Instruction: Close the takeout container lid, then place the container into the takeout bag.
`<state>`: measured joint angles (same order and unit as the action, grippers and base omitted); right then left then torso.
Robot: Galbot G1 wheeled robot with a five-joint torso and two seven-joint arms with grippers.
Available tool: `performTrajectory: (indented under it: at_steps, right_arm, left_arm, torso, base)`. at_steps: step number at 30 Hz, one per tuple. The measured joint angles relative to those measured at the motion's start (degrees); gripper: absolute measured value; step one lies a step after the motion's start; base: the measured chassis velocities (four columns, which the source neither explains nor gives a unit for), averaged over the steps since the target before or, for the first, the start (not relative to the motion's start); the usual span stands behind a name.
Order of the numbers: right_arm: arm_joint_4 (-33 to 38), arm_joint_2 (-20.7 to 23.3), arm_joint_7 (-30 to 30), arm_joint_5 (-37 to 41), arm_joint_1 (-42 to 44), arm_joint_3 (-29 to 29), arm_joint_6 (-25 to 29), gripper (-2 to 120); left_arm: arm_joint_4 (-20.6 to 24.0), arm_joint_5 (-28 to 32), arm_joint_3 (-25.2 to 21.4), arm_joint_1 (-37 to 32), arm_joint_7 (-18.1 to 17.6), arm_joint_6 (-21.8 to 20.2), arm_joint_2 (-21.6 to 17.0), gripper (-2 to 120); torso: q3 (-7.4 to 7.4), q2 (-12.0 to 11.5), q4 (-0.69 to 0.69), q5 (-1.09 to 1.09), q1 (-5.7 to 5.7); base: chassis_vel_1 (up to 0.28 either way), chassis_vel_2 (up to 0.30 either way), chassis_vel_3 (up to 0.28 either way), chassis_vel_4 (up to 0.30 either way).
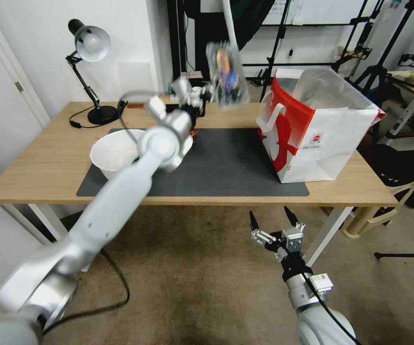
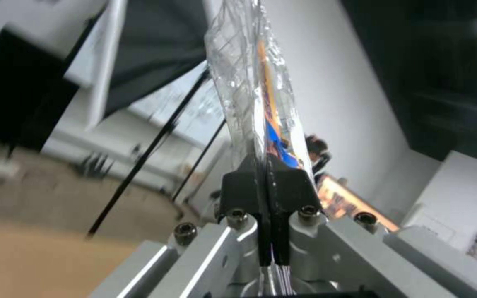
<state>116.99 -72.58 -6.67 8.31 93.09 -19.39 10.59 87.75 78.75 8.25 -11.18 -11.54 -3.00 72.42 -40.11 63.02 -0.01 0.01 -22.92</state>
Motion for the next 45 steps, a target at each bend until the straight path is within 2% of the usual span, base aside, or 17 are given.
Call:
performTrajectory:
  at_steps: [2, 7, 10, 24, 32, 34, 37, 38, 44, 45]
  right_arm:
    - [-0.1, -0.4, 0.1, -0.4, 0.5, 0.0, 0.3, 100]
    - [-0.2, -0.8, 0.1, -0.7, 0.8, 0.1, 0.5, 100]
    - [-0.3, -0.9, 0.2, -0.9, 0.7, 0.1, 0.6, 100]
    - [-1.1, -1.0, 0.2, -0.8, -0.3, 0.3, 0.6, 100]
    - [-1.4, -1.0, 0.1, -0.4, -0.9, 0.3, 0.6, 100]
    - [-1.4, -1.0, 0.1, -0.1, -1.0, 0.2, 0.6, 100]
    - [-1.4, -0.9, 0.1, 0.1, -1.1, 0.1, 0.6, 100]
    - [-1.4, -0.8, 0.1, 0.2, -1.2, 0.1, 0.6, 100]
    - [-1.5, -0.6, 0.1, 0.5, -1.7, 0.1, 0.6, 100]
    - [-1.5, -0.6, 0.1, 0.5, -1.7, 0.1, 0.6, 100]
  left_arm:
    - [-2.6, -2.1, 1.9, 3.7, 1.0, 0.8, 1.9, 0]
    - [-6.1, -5.2, 5.1, 7.9, 2.9, 2.3, 4.3, 0]
    - [-9.1, -8.8, 8.8, 10.6, 5.5, 3.7, 6.4, 0]
    - [-14.2, -19.2, 17.0, 14.0, 9.3, 7.4, 11.1, 0]
    - [-19.9, -25.9, 20.6, 16.7, 12.4, 10.0, 15.4, 0]
    - [-22.3, -29.3, 22.8, 17.8, 14.3, 10.8, 16.3, 0]
    - [-23.7, -32.4, 24.1, 18.0, 14.6, 11.3, 16.7, 6]
    - [-24.4, -33.4, 24.3, 18.0, 14.6, 11.6, 16.8, 13]
    - [-24.9, -33.4, 24.3, 18.1, 13.9, 11.7, 16.5, 36]
    - [-24.9, -33.4, 24.3, 18.1, 13.9, 11.7, 16.5, 36]
  torso:
    - [0.00, 0.0, 0.00, -0.01, 0.00]
    - [0.00, 0.0, 0.01, 0.00, 0.00]
    - [0.00, 0.0, 0.00, 0.00, 0.00]
    - [0.00, 0.0, 0.01, 0.00, 0.00]
    - [0.00, 0.0, -0.01, 0.00, 0.00]
    - [0.00, 0.0, 0.01, -0.01, 0.00]
    - [0.00, 0.0, 0.00, -0.01, 0.00]
    - [0.00, 0.0, 0.00, -0.01, 0.00]
    - [0.00, 0.0, 0.01, -0.02, 0.00]
    - [0.00, 0.0, 0.01, -0.02, 0.00]
  base:
    - [0.000, 0.000, 0.000, 0.000]
    - [0.000, 0.000, 0.000, 0.000]
    - [0.000, 0.000, 0.000, 0.000]
    - [0.000, 0.000, 0.000, 0.000]
    - [0.000, 0.000, 0.000, 0.000]
    - [0.000, 0.000, 0.000, 0.000]
    - [0.000, 0.000, 0.000, 0.000]
    - [0.000, 0.000, 0.000, 0.000]
    - [0.000, 0.000, 0.000, 0.000]
    - [0.000, 0.000, 0.000, 0.000]
